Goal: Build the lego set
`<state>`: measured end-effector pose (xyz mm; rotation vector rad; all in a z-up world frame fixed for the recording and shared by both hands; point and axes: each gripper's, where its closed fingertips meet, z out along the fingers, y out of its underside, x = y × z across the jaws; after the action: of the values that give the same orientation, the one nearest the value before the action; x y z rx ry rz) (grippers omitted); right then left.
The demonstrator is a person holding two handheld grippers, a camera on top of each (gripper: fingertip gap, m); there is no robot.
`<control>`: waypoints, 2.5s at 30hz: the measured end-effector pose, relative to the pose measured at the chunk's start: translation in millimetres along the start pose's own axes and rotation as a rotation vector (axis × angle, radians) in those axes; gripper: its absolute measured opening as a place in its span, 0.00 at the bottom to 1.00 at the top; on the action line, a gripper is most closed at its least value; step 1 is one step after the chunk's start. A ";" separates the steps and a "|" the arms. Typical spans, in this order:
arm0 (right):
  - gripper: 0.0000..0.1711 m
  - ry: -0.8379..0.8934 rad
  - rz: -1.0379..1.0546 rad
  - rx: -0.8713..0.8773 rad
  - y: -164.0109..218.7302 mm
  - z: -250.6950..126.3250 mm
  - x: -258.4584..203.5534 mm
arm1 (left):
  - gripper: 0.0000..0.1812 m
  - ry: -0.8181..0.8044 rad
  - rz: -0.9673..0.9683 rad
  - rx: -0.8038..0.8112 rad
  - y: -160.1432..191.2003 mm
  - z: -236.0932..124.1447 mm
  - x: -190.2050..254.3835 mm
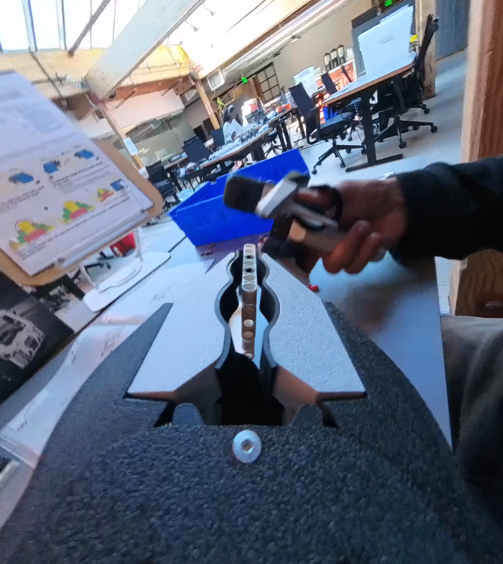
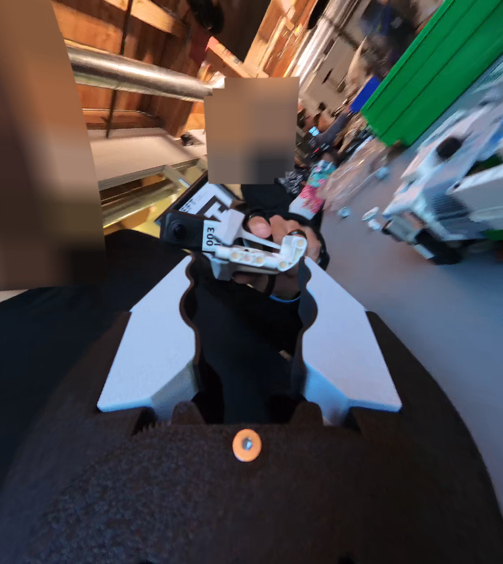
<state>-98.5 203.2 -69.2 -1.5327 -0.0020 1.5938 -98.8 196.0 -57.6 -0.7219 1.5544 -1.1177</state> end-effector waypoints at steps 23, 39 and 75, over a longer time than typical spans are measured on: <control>0.23 0.410 -0.308 0.117 19.4 -89.0 -32.9 | 0.03 0.163 -1.402 0.215 16.2 -21.3 -66.2; 0.17 1.021 -0.450 -0.209 55.0 -147.1 34.2 | 0.04 0.069 -0.672 -0.057 28.6 -16.5 -20.0; 0.03 1.274 -0.719 -0.460 60.5 -125.1 73.6 | 0.03 -0.076 0.279 -0.255 64.6 20.7 13.4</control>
<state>-21.0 140.3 -190.7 -2.2990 -0.1966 -0.0988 -76.6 203.0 -122.7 -0.6816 1.6902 -0.6879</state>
